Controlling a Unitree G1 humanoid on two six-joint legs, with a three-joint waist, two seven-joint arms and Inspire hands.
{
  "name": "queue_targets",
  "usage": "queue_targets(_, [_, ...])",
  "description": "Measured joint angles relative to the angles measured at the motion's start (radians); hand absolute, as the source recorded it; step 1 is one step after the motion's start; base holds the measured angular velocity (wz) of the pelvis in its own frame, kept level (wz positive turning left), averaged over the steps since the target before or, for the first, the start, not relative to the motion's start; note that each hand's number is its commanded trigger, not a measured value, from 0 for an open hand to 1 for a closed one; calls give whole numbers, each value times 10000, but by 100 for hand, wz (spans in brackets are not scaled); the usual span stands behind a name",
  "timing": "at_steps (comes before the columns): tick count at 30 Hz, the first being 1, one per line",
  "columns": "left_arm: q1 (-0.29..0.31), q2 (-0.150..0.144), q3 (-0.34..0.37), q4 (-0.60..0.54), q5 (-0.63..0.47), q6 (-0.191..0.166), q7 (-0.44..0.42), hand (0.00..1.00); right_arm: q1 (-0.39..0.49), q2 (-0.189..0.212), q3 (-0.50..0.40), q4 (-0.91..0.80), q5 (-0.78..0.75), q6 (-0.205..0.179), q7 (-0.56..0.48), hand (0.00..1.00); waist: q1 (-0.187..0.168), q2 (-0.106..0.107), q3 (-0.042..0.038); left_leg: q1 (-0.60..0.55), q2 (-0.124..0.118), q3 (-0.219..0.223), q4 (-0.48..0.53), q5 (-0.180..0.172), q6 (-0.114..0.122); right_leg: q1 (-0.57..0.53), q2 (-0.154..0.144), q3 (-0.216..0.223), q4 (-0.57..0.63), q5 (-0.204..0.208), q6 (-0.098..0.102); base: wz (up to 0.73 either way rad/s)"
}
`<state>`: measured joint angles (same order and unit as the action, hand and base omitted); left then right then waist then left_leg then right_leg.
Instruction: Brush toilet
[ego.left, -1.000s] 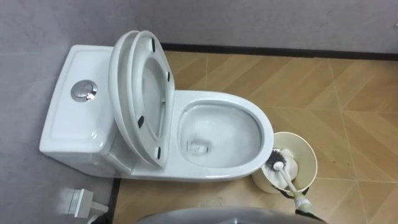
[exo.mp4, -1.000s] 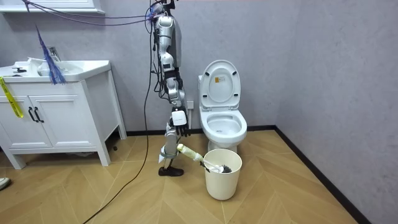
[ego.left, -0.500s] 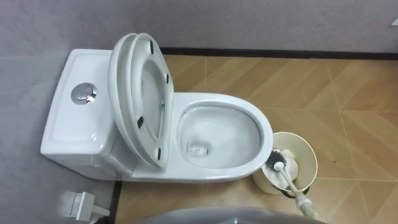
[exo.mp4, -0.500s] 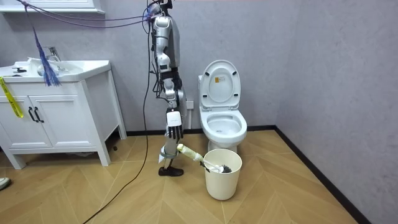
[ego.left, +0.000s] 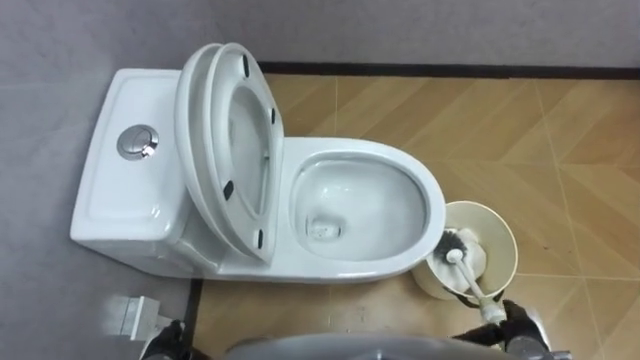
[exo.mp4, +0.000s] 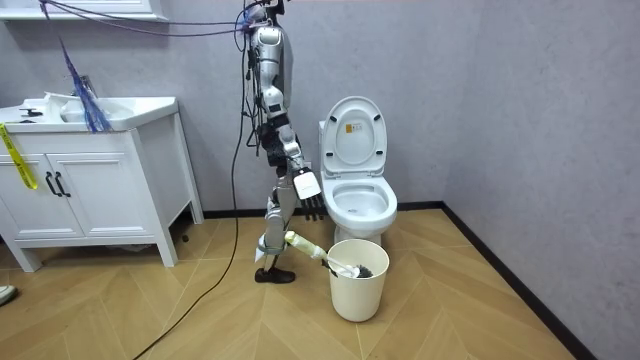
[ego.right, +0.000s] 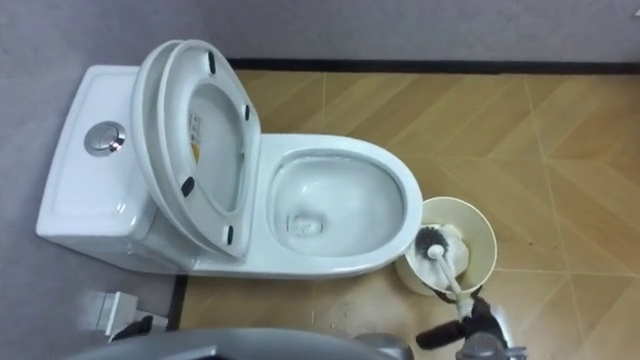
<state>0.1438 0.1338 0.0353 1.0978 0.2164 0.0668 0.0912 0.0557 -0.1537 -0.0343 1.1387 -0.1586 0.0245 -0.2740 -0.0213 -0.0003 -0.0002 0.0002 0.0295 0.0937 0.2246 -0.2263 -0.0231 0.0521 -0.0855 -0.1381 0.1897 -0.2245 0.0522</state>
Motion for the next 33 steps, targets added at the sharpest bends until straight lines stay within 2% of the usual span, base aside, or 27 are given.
queue_targets(4, [-67, 59, -91, 6, -609, -414, 141, 0, -299, -1, 30, 34, 31, -368, -643, 0, 10, -33, 6, -357, -2, -128, 96, 6, 6, -338, -15, -187, 167, 4, -3, 7])
queue_targets(9, [-355, 348, -527, 10, -978, -743, 144, 0, -808, -18, 99, 133, 19, -669, -1370, 0, 9, -85, 50, -998, 3, -208, 305, 12, 16, -837, -37, -326, 304, 13, -18, 5])
queue_targets(12, [-681, 385, -576, 19, -1096, -969, 144, 0, -1083, -27, 121, 308, 136, -954, -1790, 0, 20, -102, 67, -1436, -19, -347, 482, 17, 25, -1119, -69, -497, 345, 20, -23, 16])
queue_targets(15, [-1118, 381, -1013, 35, -1384, -1162, 143, 0, -1443, -54, 133, 610, 364, -1159, -2165, 0, -8, -42, 99, -1869, -39, -435, 634, 33, 50, -1537, -101, -568, 514, 21, -24, 7])
queue_targets(18, [-1407, 318, -1171, 36, -1456, -1168, 143, 0, -1734, -213, 105, 917, 438, -1129, -2327, 0, 15, 26, 115, -2333, -49, -457, 824, 54, 86, -2092, -154, -587, 931, 19, -22, 0])
queue_targets(20, [-1867, 298, -1203, 47, -1466, -1156, 143, 0, -2113, -442, 122, 1158, 432, -1069, -2476, 0, 10, 36, 145, -2885, -53, -487, 1032, 68, 109, -2798, -216, -615, 1457, 19, -23, -2])
queue_targets(23, [-2395, 244, -1457, -9, -1468, -1139, 143, 0, -2442, -599, 120, 1565, 477, -1051, -2724, 0, 21, 57, 243, -3492, -79, -562, 1370, 78, 129, -3412, -300, -663, 1950, 18, -23, 15])
queue_targets(28, [-2842, 148, -1992, -716, -1463, -1083, 143, 0, -2851, -666, 144, 1717, 661, -967, -2729, 0, 13, 86, 287, -4809, -105, -470, 1936, 106, 181, -4721, -419, -587, 2526, 10, -23, -1])
queue_targets(30, [-2947, 89, -2065, -812, -1453, -1087, 147, 0, -3097, -807, 144, 1817, 684, -907, -2697, 0, 35, 60, 360, -5252, -154, -366, 2136, 143, 242, -5306, -552, -571, 2967, -57, -15, 0])
queue_targets(32, [-3148, 93, -2268, -1188, -1454, -1084, 158, 0, -3323, -1196, 145, 1839, 688, -880, -2693, 0, 35, 123, 438, -6110, -216, -326, 2649, 142, 248, -6176, -695, -512, 3488, -140, -21, 0])
queue_targets(33, [-3196, 122, -2369, -1317, -1465, -1071, 179, 0, -3370, -1317, 152, 1824, 709, -880, -2695, 0, 40, 131, 452, -6356, -215, -288, 2797, 142, 249, -6439, -725, -479, 3644, -150, -19, -6])
